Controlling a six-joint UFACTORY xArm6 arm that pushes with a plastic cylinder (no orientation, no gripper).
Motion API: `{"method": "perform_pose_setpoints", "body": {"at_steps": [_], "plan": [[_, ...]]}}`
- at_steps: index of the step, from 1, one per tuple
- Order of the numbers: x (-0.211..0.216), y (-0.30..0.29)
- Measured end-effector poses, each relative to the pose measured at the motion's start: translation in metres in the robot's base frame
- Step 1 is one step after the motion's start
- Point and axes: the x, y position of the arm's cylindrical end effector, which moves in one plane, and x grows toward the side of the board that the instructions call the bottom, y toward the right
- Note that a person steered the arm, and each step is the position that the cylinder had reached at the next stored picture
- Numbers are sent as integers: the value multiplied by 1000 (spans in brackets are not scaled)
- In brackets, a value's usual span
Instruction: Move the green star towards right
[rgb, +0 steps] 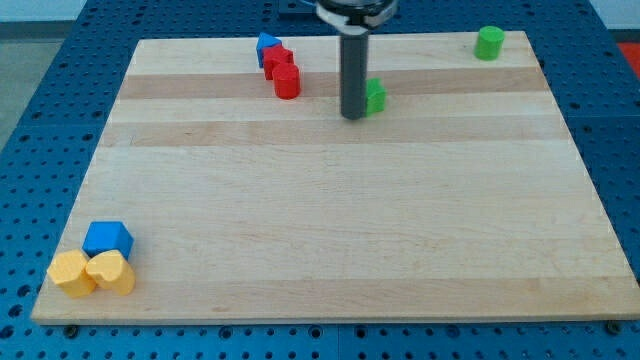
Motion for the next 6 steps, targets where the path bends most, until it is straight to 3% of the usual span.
{"method": "perform_pose_setpoints", "body": {"at_steps": [2,5,6], "plan": [[-52,-3],[-24,45],[-37,66]]}}
